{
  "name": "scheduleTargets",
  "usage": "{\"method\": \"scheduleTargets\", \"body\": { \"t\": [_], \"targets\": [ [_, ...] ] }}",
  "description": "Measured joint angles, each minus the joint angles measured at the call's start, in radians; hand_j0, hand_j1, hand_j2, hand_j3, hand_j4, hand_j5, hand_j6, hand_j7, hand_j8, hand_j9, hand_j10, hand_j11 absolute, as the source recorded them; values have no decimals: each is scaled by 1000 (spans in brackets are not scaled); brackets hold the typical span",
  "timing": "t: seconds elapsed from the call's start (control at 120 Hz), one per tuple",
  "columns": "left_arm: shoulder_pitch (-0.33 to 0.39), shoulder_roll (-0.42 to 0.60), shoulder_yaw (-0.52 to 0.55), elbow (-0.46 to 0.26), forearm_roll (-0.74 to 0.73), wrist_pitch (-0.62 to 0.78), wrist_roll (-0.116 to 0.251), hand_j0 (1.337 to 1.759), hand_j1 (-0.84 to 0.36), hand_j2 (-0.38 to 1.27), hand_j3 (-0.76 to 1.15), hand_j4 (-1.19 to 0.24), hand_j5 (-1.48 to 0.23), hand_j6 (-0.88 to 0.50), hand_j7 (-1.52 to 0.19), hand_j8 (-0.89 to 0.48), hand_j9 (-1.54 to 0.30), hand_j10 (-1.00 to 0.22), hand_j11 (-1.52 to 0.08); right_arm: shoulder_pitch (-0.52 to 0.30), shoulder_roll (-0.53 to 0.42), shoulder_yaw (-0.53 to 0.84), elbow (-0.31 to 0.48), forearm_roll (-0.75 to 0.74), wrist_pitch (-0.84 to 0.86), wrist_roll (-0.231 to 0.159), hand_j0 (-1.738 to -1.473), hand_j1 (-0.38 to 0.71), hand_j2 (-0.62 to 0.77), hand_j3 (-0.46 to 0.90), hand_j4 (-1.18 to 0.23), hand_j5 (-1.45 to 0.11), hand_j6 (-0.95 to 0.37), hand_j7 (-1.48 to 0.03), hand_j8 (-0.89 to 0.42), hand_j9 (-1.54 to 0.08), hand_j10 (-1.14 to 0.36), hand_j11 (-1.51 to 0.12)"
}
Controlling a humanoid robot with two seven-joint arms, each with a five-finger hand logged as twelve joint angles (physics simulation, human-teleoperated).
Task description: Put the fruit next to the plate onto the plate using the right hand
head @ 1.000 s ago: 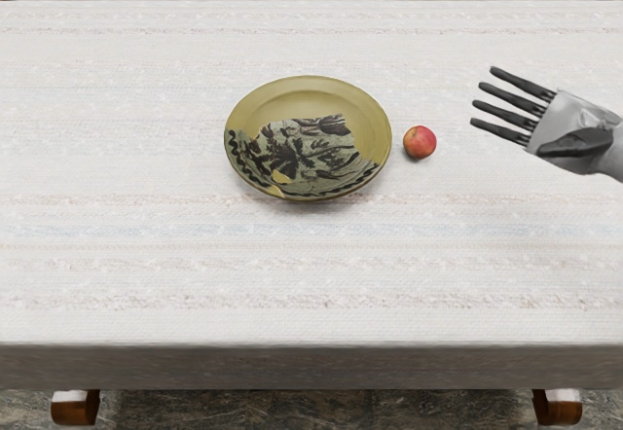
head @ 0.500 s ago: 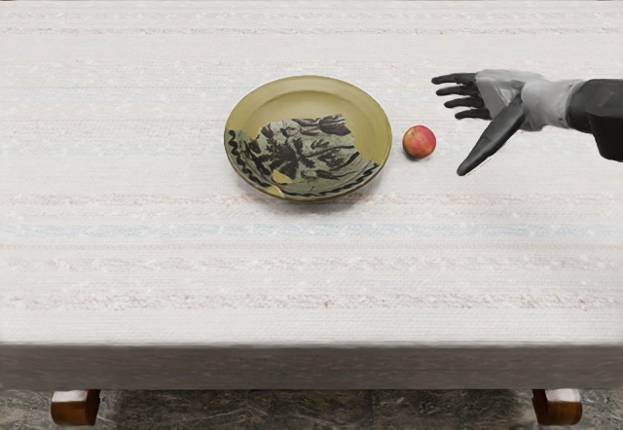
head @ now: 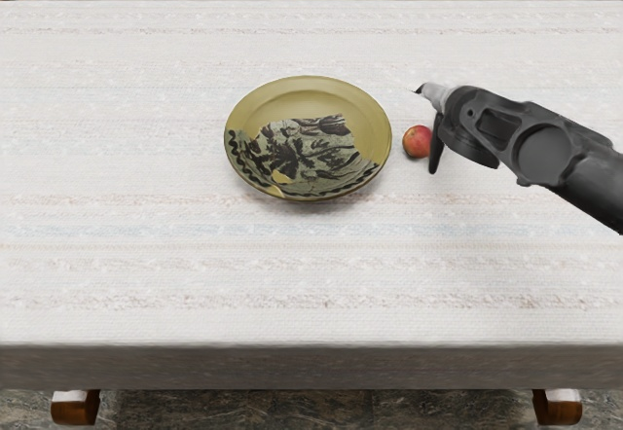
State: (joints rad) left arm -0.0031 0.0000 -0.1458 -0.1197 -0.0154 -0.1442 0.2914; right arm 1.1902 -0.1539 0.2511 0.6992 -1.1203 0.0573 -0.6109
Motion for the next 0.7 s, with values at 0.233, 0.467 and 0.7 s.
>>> {"method": "scheduleTargets", "body": {
  "t": [0.233,0.467,0.7],
  "targets": [
    [0,0,0,0,0,0,0,1658,337,2,0,-10,-13,-10,-13,-10,-13,-10,-13,-12,99,-55,-169,41,-81,0,-1658,-275,-11,0,-64,-81,-65,-81,-64,-81,-64,-81],
    [0,0,0,0,0,0,0,1658,337,2,0,-10,-13,-10,-13,-10,-13,-10,-13,-9,148,-56,-192,67,-109,0,-1658,-246,-16,0,-88,-112,-89,-112,-88,-112,-87,-112],
    [0,0,0,0,0,0,0,1658,337,2,0,-10,-13,-10,-13,-10,-13,-10,-13,-12,152,-62,-196,100,-120,0,-1658,-60,-47,0,-243,-314,-244,-314,-243,-314,-242,-314]
  ]
}}
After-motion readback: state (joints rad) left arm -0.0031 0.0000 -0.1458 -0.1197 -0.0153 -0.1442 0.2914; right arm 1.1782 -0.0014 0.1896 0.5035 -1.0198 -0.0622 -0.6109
